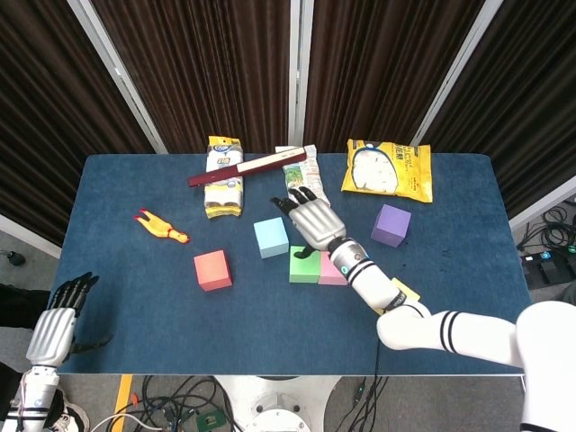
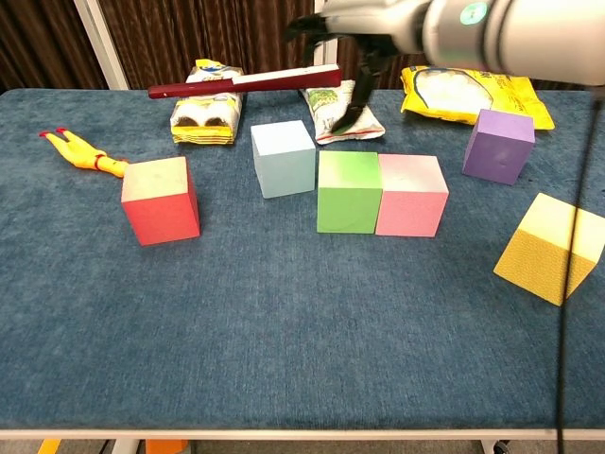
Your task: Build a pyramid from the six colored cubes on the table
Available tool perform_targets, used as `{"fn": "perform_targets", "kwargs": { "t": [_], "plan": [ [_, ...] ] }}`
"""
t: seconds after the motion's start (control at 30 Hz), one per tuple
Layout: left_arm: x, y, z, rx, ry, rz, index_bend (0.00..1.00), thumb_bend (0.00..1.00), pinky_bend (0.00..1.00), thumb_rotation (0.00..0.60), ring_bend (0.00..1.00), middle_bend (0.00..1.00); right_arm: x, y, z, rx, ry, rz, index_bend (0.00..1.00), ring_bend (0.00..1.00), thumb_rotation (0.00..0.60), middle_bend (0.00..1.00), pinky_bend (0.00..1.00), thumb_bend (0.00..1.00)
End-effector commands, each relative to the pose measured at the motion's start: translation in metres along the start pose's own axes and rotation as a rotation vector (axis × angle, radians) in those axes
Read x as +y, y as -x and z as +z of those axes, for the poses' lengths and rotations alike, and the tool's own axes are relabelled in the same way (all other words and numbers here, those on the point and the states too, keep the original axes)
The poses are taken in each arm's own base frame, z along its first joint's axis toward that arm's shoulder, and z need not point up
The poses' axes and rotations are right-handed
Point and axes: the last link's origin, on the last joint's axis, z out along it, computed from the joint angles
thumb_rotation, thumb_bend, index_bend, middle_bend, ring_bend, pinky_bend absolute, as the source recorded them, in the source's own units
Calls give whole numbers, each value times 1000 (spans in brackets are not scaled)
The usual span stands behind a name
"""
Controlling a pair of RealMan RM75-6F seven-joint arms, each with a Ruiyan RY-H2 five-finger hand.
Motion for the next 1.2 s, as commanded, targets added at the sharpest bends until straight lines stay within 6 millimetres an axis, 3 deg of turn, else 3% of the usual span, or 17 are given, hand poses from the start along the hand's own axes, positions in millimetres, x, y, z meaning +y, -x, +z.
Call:
{"fn": "perform_targets", "kwargs": {
  "t": [0.03, 0.27, 0.47, 0.73, 1.2],
  "plan": [
    [-2, -1, -1, 1, -2, -1, 87, 0, 37, 600, 0, 29, -18, 4, 20, -23, -11, -20, 0, 0, 600, 170, 0, 0],
    [-6, -4, -4, 12, -9, -5, 86, 0, 37, 600, 0, 29, -37, 14, 49, -61, 7, -38, 0, 0, 600, 177, 0, 0],
    [-6, -5, -3, 12, 0, -9, 87, 0, 37, 600, 0, 29, -44, 22, 62, -100, 12, -63, 0, 0, 600, 182, 0, 0],
    [-9, -4, -4, 7, -5, -13, 87, 0, 37, 600, 0, 29, -45, 29, 68, -118, 32, -120, 0, 0, 600, 208, 0, 0],
    [-12, -4, -6, 2, -13, -14, 86, 0, 37, 600, 0, 29, -45, 32, 72, -80, 55, -154, 0, 0, 600, 342, 0, 0]
  ]
}}
